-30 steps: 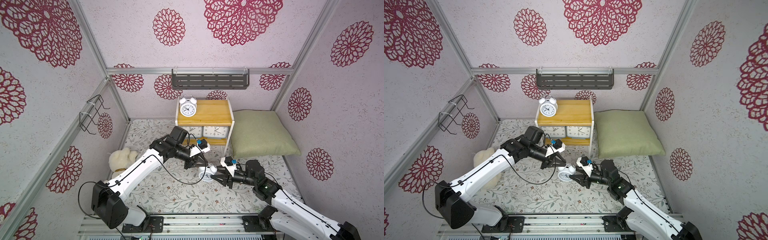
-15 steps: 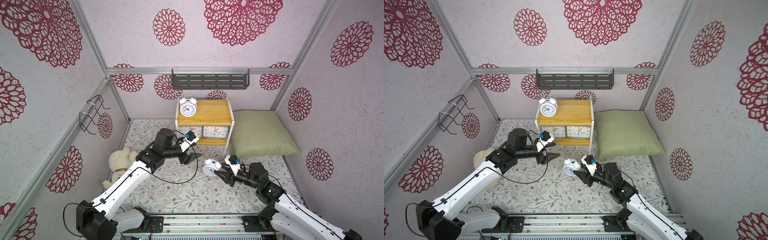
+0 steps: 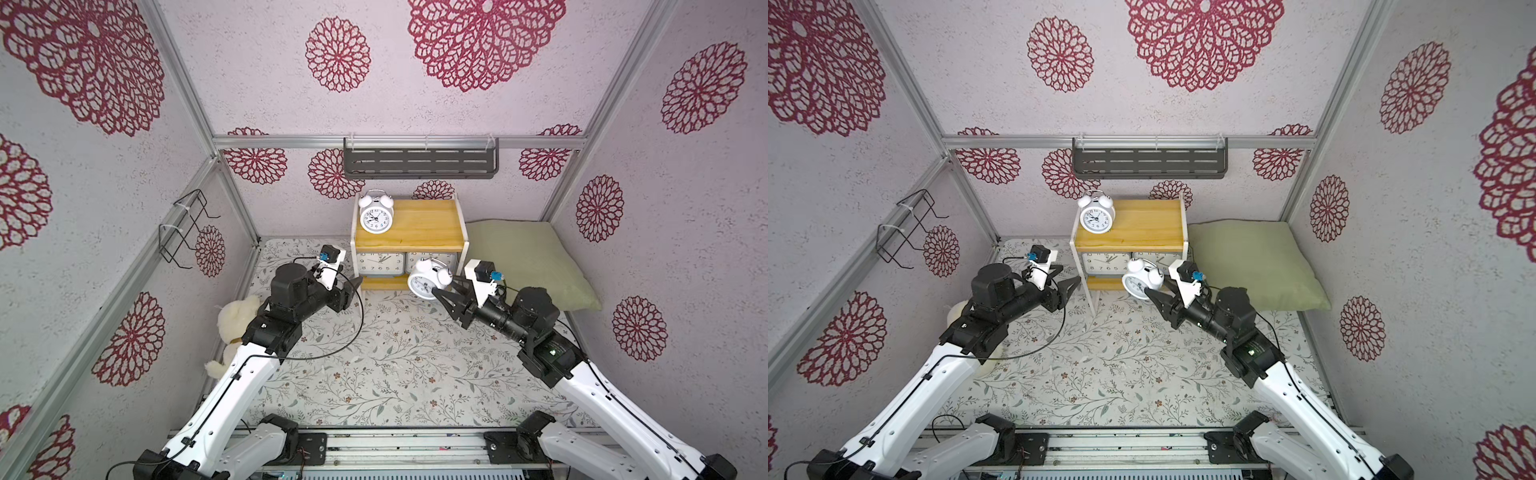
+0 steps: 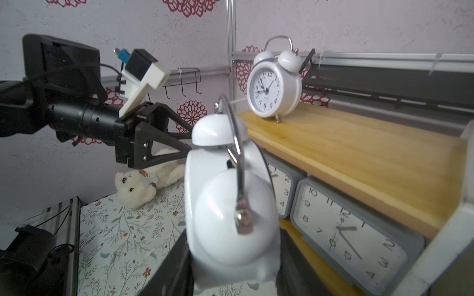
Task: Place the alarm clocks on the shelf by style
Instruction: Pick up the alarm from the center of the board, then place the alarm on the shelf.
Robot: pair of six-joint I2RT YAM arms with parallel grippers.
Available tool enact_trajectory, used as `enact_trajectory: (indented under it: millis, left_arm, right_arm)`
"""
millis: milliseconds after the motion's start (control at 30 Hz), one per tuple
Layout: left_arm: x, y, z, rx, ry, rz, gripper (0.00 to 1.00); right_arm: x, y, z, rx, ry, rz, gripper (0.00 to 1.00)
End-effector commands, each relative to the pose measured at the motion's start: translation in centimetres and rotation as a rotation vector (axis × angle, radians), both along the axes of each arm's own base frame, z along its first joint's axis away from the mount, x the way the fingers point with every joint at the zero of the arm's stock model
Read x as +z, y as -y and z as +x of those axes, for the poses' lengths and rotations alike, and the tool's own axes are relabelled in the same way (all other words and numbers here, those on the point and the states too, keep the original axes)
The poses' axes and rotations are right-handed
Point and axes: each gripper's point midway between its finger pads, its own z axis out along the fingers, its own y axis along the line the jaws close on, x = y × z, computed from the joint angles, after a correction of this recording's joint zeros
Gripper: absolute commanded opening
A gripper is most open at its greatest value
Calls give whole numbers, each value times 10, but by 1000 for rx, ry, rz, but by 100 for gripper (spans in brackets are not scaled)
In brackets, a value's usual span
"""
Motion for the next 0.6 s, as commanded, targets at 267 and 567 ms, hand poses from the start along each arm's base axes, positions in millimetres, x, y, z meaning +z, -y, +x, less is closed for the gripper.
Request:
enact_trajectory:
  millis: [267, 567]
  left_arm:
    - [14, -1, 32, -10, 36, -32, 62]
    - [12, -2, 46, -37, 35, -44, 53]
  right_arm:
    - [96, 12, 56, -96, 107, 39, 24]
    - [104, 15, 112, -121, 16, 31, 23]
